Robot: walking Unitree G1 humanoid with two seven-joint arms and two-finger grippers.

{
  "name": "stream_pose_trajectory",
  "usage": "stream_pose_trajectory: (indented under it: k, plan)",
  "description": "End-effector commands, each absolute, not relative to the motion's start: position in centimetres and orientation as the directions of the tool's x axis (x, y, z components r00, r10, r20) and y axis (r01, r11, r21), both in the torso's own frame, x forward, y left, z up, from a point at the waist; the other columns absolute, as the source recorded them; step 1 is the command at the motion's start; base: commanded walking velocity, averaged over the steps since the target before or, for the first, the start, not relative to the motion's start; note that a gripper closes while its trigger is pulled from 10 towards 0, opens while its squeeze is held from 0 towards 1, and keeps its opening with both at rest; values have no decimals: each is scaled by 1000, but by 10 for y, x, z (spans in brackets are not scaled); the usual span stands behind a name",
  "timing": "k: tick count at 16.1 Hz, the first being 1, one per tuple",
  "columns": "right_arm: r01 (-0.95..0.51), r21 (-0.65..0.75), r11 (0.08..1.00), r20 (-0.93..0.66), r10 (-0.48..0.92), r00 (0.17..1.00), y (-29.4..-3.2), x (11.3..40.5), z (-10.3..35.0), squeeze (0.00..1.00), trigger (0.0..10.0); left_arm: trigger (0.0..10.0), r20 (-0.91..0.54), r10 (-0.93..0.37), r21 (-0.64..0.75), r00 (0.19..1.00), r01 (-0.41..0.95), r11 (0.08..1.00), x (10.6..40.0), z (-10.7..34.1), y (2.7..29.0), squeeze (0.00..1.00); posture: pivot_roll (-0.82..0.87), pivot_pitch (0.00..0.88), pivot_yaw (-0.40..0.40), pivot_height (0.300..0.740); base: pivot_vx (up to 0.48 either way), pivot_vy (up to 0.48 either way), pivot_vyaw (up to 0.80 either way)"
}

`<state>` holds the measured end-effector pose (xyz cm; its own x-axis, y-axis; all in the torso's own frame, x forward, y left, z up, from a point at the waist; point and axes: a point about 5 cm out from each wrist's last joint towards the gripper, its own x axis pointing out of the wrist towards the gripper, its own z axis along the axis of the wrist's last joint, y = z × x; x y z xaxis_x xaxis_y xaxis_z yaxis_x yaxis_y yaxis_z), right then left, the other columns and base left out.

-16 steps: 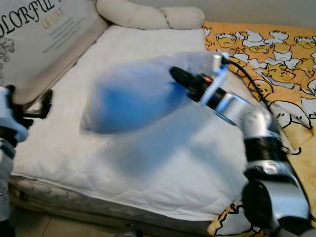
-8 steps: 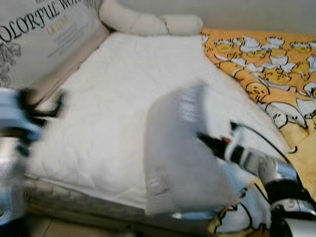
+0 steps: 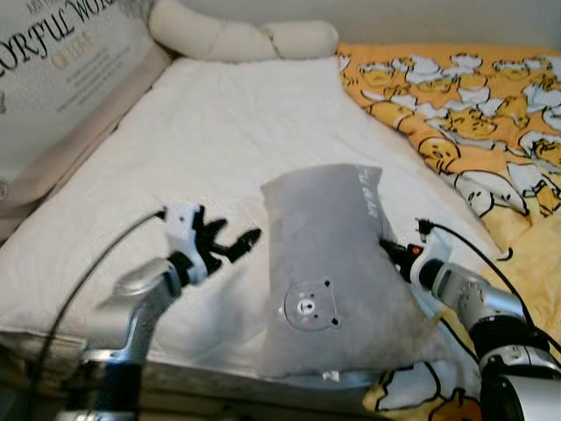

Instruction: Clean up the room

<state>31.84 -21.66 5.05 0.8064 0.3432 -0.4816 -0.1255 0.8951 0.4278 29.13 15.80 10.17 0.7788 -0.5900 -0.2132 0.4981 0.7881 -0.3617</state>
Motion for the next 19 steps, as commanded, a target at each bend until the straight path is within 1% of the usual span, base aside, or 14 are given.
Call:
stream_pose_trajectory:
  k: [1, 2, 3, 4, 6, 8, 9, 10, 11, 13, 17, 19]
  plan:
    - [-150, 437, 887, -456, 362, 813, -213, 323, 56, 31, 10000, 10000, -205, -605, -406, 769, 496, 767, 294, 102, 159, 1000, -9, 0, 78, 740, 0, 0, 0]
    - [-136, 506, 852, -426, 384, 819, -211, 322, 56, 1000, 10000, 10000, -212, -627, -489, 750, 474, 732, 295, 92, 156, 1000, -19, 0, 81, 740, 0, 0, 0]
    - [-144, 522, 841, -415, 397, 819, -210, 321, 55, 1000, 10000, 10000, -223, -658, -541, 720, 470, 698, 294, 82, 155, 1000, -32, 0, 86, 740, 0, 0, 0]
    - [-155, 546, 823, -409, 424, 808, -211, 316, 52, 1000, 10000, 10000, -236, -711, -592, 662, 483, 645, 286, 71, 151, 1000, -33, 0, 84, 740, 0, 0, 0]
    - [-153, 569, 808, -421, 446, 790, -213, 311, 50, 1000, 10000, 10000, -243, -749, -620, 616, 495, 609, 280, 64, 149, 1000, -42, 0, 82, 740, 0, 0, 0]
    - [-155, 616, 772, -400, 476, 783, -214, 307, 51, 1000, 10000, 10000, -213, -771, -640, 600, 511, 574, 277, 63, 145, 1000, -46, 0, 78, 740, 0, 0, 0]
    - [-158, 621, 768, -382, 472, 794, -217, 306, 53, 1000, 10000, 10000, -202, -777, -651, 596, 510, 561, 277, 62, 144, 1000, -47, 0, 76, 740, 0, 0, 0]
    - [-147, 653, 743, -345, 464, 816, -220, 307, 57, 1000, 10000, 10000, -203, -783, -657, 588, 511, 555, 276, 60, 144, 1000, -47, 0, 75, 740, 0, 0, 0]
    - [-147, 686, 713, -319, 476, 819, -221, 306, 60, 1000, 10000, 10000, -207, -788, -660, 580, 512, 550, 274, 57, 144, 1000, -51, 0, 77, 740, 0, 0, 0]
    - [-210, 697, 686, -313, 554, 772, -217, 299, 62, 1000, 10000, 10000, -234, -777, -660, 584, 491, 568, 271, 49, 148, 1000, -58, 0, 80, 740, 0, 0, 0]
    - [-269, 674, 688, -338, 611, 716, -215, 286, 60, 1000, 10000, 10000, -254, -767, -658, 589, 476, 583, 268, 41, 153, 1000, -71, 0, 77, 740, 0, 0, 0]
    - [-295, 622, 726, -371, 604, 705, -217, 281, 58, 1000, 10000, 10000, -273, -765, -645, 584, 479, 596, 267, 35, 151, 1000, -86, 0, 77, 740, 0, 0, 0]
